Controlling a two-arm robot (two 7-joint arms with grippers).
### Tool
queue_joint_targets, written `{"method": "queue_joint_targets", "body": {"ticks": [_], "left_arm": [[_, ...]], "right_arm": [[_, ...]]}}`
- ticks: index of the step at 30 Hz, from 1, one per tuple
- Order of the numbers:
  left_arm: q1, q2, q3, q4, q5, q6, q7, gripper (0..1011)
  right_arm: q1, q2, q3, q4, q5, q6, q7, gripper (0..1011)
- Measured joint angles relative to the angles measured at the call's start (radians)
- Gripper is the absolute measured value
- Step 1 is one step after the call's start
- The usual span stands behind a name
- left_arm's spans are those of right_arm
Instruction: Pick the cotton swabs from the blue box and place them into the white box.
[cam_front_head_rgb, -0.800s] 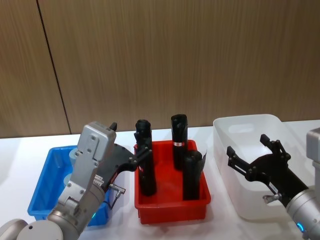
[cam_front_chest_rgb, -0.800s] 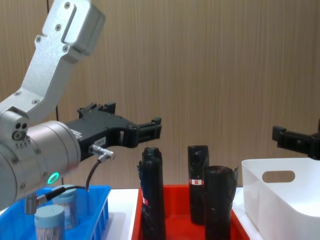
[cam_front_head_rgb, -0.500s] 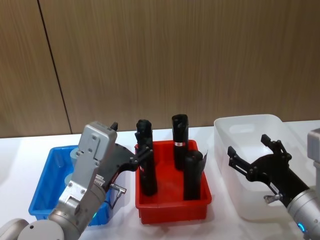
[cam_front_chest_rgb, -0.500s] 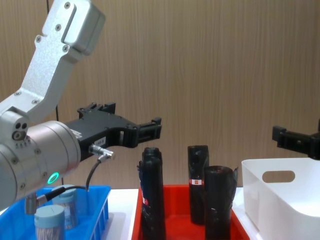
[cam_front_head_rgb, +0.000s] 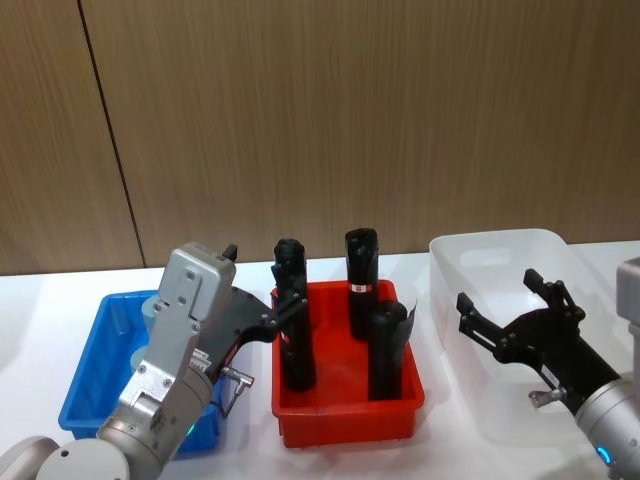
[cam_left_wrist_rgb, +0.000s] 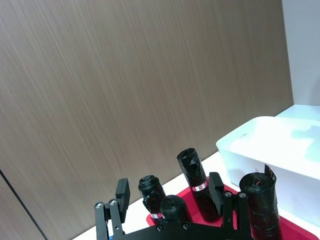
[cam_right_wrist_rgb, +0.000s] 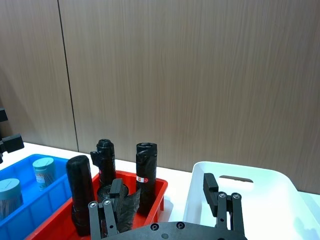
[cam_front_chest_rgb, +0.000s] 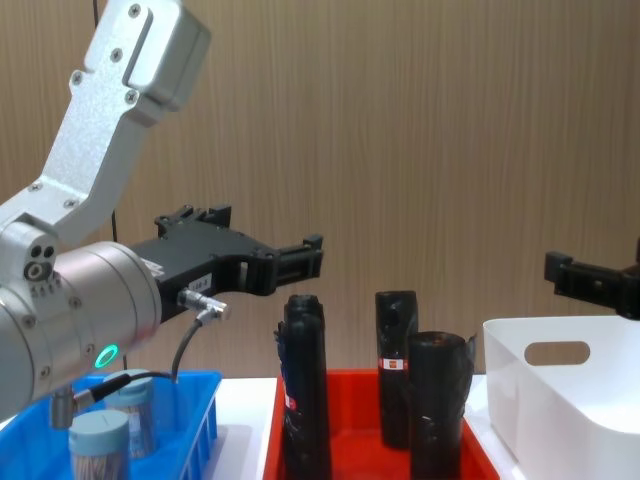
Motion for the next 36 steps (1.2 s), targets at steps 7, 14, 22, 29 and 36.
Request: {"method": "queue_joint_targets", "body": {"ticks": [7, 14, 22, 29, 36], "left_arm": [[0.001, 0.003, -0.003, 0.000, -0.001, 0.006, -0.001, 1003], [0.010, 0.016, -0.016, -0.004, -0.019, 0.026, 0.009, 1003], [0.040, 0.039, -0.037, -0.020, -0.083, 0.050, 0.061, 1003], [0.074, 0.062, -0.058, -0.043, -0.161, 0.079, 0.125, 1003], [0.103, 0.084, -0.080, -0.060, -0.230, 0.108, 0.171, 1003]], "right_arm": [[0.000, 0.000, 0.000, 0.000, 0.000, 0.000, 0.000, 1002], [0.000, 0.000, 0.000, 0.000, 0.000, 0.000, 0.000, 1002], [0.000, 0.000, 0.000, 0.000, 0.000, 0.000, 0.000, 1002], [0.000, 0.000, 0.000, 0.000, 0.000, 0.000, 0.000, 1002], [0.000, 0.000, 0.000, 0.000, 0.000, 0.000, 0.000, 1002]]}}
